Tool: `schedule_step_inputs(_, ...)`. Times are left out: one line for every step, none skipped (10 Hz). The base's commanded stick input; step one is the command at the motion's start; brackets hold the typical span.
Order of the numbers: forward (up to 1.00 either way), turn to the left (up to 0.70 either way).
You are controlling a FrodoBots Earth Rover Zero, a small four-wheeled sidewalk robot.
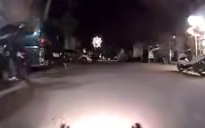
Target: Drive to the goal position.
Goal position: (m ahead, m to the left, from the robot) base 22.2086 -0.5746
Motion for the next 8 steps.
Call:
schedule_step_inputs(0.85, 0.0)
schedule_step_inputs(0.85, 0.0)
schedule_step_inputs(0.85, 0.0)
schedule_step_inputs(0.85, -0.2)
schedule_step_inputs(0.85, -0.33)
schedule_step_inputs(0.85, -0.05)
schedule_step_inputs(0.85, 0.0)
schedule_step_inputs(0.85, 0.0)
